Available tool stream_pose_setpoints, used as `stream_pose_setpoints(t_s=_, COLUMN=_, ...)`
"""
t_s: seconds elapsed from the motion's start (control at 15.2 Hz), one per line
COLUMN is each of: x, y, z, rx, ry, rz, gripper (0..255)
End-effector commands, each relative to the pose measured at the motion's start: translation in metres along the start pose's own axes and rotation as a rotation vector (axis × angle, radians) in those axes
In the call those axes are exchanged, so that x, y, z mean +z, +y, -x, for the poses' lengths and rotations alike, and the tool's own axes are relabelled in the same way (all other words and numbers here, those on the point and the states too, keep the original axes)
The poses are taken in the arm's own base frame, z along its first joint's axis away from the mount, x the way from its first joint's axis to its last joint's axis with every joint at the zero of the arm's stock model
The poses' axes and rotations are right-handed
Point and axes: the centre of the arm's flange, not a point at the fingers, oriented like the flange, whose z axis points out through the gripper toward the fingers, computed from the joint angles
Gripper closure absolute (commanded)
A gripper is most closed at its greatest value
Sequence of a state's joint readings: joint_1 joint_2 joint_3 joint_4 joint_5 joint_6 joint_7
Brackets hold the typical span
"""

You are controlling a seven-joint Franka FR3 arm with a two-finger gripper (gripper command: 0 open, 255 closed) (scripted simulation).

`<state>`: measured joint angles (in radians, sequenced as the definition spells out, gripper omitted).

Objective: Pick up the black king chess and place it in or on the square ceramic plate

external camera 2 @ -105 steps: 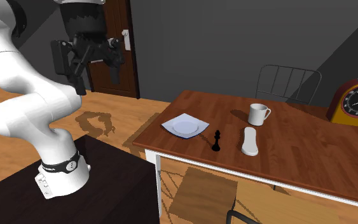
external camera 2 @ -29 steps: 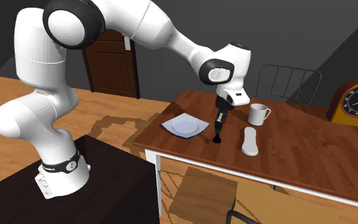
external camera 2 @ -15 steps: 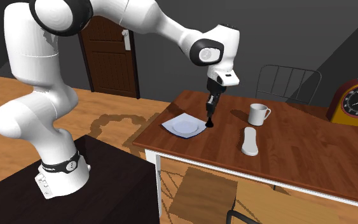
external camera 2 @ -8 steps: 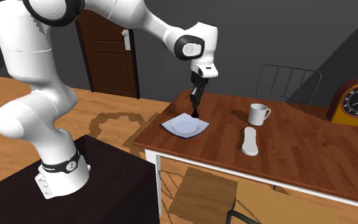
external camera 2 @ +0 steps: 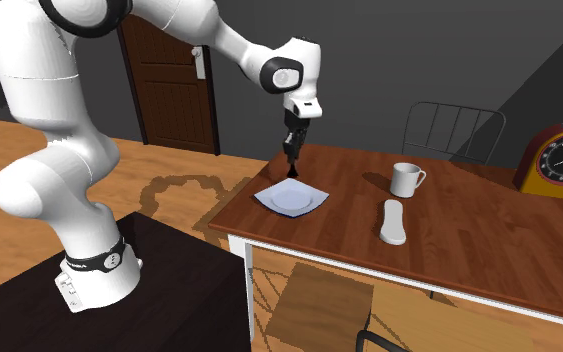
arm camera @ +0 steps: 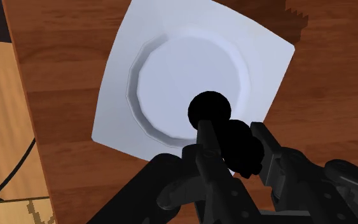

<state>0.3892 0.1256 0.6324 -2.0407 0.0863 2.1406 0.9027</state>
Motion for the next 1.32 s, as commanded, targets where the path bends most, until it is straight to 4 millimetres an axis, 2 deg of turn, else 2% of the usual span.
stream_pose_setpoints(t_s=0.0, x=0.01, y=0.001, z=0.001, rx=0.001, ry=0.0, rz=0.0, gripper=255)
stream_pose_setpoints(t_s=0.79, x=0.076, y=0.006, z=-0.007, rx=0.001, ry=0.0, rz=0.0, gripper=255)
stream_pose_setpoints(t_s=1.25, x=0.076, y=0.006, z=-0.007, rx=0.001, ry=0.0, rz=0.0, gripper=255)
